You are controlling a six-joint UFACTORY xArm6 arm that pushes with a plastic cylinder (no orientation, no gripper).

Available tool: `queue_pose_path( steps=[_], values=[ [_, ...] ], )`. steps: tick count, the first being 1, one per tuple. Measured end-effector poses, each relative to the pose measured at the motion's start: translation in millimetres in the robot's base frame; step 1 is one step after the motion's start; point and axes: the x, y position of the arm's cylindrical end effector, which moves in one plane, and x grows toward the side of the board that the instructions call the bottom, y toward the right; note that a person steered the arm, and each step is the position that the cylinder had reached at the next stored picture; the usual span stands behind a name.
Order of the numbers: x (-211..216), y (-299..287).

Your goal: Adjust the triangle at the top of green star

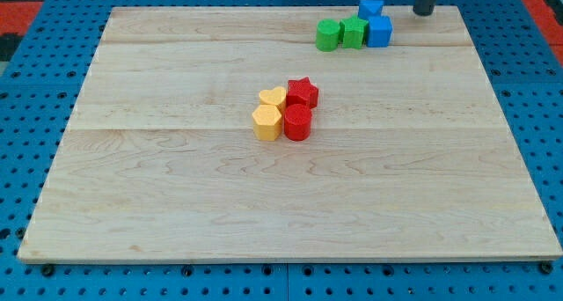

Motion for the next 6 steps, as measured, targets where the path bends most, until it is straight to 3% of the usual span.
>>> queue_pose_path(
  steps=[3, 5, 6],
  values=[
    [1, -83],
    [21, -85],
    [0, -68]
  ],
)
